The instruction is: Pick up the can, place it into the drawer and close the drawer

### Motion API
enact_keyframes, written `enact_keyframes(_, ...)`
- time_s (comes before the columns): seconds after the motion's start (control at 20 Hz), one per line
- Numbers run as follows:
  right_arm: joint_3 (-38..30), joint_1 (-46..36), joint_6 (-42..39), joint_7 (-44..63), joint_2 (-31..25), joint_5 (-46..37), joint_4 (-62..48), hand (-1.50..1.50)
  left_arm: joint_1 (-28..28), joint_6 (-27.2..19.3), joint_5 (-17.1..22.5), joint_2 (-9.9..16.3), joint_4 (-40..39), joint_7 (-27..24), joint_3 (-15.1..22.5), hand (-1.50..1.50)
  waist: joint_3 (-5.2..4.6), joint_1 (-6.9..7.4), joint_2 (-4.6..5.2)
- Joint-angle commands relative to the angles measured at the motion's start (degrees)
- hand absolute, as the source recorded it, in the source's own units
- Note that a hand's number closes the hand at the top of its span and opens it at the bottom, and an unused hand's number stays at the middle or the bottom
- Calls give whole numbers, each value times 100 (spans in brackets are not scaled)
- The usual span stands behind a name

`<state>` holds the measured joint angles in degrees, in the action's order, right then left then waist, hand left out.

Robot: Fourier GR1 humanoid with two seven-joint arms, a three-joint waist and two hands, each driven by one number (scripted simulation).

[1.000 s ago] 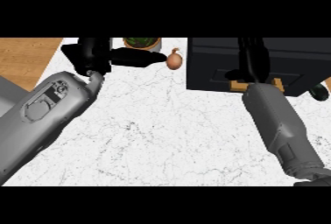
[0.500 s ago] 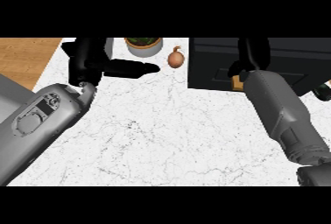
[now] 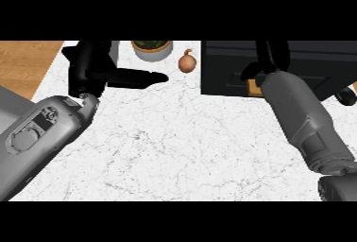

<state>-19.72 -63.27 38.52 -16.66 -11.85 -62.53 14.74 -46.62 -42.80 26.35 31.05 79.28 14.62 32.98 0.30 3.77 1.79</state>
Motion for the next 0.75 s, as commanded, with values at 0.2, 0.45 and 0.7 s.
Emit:
enact_keyframes(0.2,-1051,-627,-457,-639,535,1339,293,-150,184,-72,-180,18,-78,-128,-63,-150,-8,16,-41)
enact_keyframes(0.45,-1754,-681,-924,-913,756,2202,347,-150,502,-94,-175,24,209,-133,-58,-150,-11,-18,-107)
enact_keyframes(0.7,-1859,-675,-1194,-1103,487,2372,233,-150,890,-98,-312,-80,400,-370,-134,-150,-23,-102,-99)
